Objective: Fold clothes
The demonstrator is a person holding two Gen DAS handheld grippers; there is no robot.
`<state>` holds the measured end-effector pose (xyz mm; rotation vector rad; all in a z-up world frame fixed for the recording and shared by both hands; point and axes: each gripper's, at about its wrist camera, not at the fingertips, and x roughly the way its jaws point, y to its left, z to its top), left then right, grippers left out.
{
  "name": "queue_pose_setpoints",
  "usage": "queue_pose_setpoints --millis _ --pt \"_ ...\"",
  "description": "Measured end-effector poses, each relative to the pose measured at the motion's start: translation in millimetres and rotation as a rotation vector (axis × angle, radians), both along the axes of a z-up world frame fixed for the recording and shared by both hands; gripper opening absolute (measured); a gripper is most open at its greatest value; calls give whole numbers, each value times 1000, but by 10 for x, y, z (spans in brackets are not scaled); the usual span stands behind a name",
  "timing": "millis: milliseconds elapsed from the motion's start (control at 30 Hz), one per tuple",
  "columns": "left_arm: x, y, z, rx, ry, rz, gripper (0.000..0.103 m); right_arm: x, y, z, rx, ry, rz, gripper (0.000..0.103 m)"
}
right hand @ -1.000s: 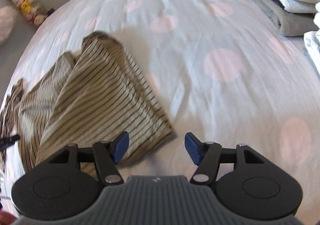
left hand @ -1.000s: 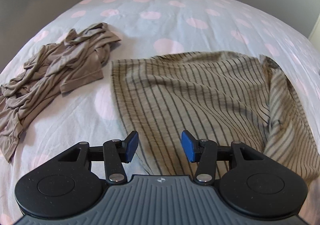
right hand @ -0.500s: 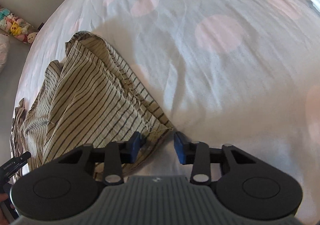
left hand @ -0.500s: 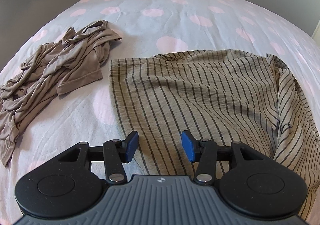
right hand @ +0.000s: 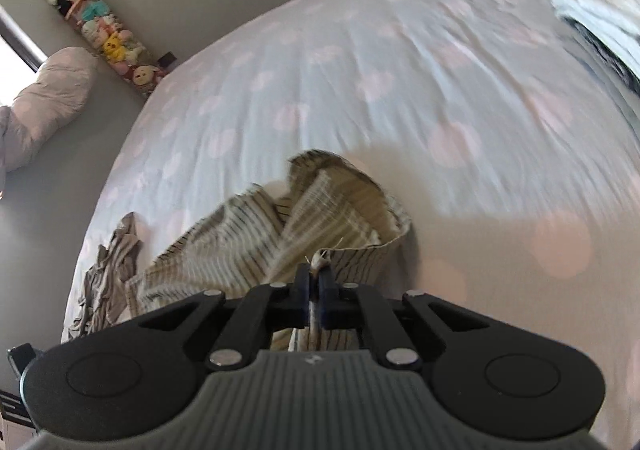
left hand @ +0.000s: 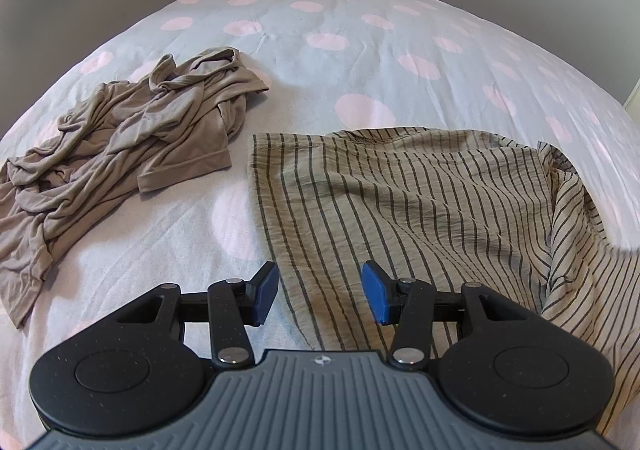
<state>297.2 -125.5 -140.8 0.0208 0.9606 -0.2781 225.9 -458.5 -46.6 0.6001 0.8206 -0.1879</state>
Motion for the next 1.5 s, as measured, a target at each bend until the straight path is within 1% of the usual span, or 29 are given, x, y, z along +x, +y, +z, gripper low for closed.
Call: queue_pose_setpoints --millis 100,200,233,300,400,467,533,633,800,900,1000,1133,1300,1333,1400,1433,1500 --pt "10 53 21 -1 -6 3 42 276 355 295 -49 -40 86 5" --pt "36 134 21 -20 0 18 41 543 729 490 -93 -68 174 5" --pt "49 158 20 -24 1 23 41 627 838 528 -101 -73 199 5" --pt "68 186 18 -7 -10 24 39 798 1048 597 -115 -80 244 5" --pt "101 207 -1 63 -32 23 37 1039 1332 640 -117 -90 306 5" --pt "139 256 -34 69 -14 35 37 1198 1520 667 -118 -96 347 5" --pt "174 299 -69 75 1 42 36 1328 1685 632 -107 -94 385 5" --pt "197 342 -92 92 2 56 36 1526 1917 532 -97 -84 439 5" --pt "262 440 -140 75 18 85 36 1854 2234 262 -67 -54 505 5" --pt "303 506 -166 63 30 111 36 2032 2363 44 -38 -18 532 5" --pt "341 563 -187 58 32 136 36 2159 2471 -186 -14 11 549 5" --pt "385 583 -249 69 47 145 36 2328 2616 -490 18 51 572 5" --pt "419 575 -291 70 54 149 36 2395 2699 -688 39 79 597 5" --pt "424 574 -302 71 56 149 36 2409 2716 -728 43 84 602 6" --pt "436 573 -328 73 63 149 36 2436 2749 -807 52 95 612 12" --pt "442 574 -339 73 68 150 36 2448 2765 -843 55 100 616 14" --pt "445 576 -338 62 68 151 36 2422 2737 -792 42 84 613 21"
